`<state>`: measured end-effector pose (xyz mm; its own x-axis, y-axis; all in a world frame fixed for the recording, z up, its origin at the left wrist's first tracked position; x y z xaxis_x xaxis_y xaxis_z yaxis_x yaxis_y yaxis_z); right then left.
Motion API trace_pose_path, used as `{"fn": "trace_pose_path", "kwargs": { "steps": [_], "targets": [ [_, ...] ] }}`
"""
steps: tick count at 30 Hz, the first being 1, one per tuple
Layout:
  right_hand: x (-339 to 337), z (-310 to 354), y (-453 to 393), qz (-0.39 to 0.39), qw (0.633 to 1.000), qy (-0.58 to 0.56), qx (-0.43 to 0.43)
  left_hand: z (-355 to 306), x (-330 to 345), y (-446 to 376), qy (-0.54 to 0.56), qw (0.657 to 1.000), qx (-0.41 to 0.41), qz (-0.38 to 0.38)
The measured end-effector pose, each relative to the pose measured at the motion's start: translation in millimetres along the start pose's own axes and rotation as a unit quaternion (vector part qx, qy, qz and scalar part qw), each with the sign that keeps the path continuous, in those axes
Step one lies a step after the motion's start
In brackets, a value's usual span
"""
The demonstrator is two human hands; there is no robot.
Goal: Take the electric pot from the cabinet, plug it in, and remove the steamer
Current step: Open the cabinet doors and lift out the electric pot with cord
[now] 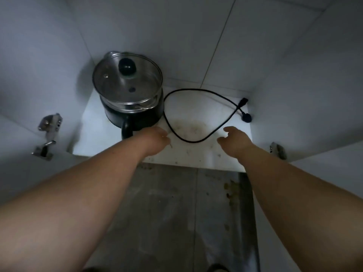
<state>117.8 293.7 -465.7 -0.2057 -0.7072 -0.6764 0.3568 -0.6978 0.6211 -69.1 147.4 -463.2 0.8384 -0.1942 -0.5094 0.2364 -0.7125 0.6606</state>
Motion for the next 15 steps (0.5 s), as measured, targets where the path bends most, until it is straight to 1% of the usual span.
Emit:
{"fn": "trace_pose_path", "kwargs": {
  "steps": [3,7,11,15],
  "targets": [
    [3,-16,-39,-0.031,0.999,-0.013,-0.005,8,16,-38,-0.016,1.0,0.021,-0.012],
    [7,-33,-69,-0.042,0.999,-0.026,-0.005,5,34,-66,-0.011,0.999,0.047,-0.013],
    [3,-43,-88,-0.059,0.997,-0.041,0.002,-6,52,-83,-0.073,0.994,0.072,0.023],
    [-5,-51,-109,-0.079,0.995,-0.054,-0.005,-18,63,-106,-0.141,0.988,0.058,0.03]
  ]
}}
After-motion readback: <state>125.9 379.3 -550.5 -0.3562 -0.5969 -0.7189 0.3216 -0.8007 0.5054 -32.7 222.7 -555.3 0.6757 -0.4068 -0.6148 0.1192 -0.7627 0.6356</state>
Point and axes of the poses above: each hand's wrist, its own y-axis away from the middle knuckle, its own x-axis out of the palm, z = x × y, the point moved 6 cm from there along -y, towards the middle knuckle, and after that the axes turned 9 degrees about z, right-handed, at the moved point
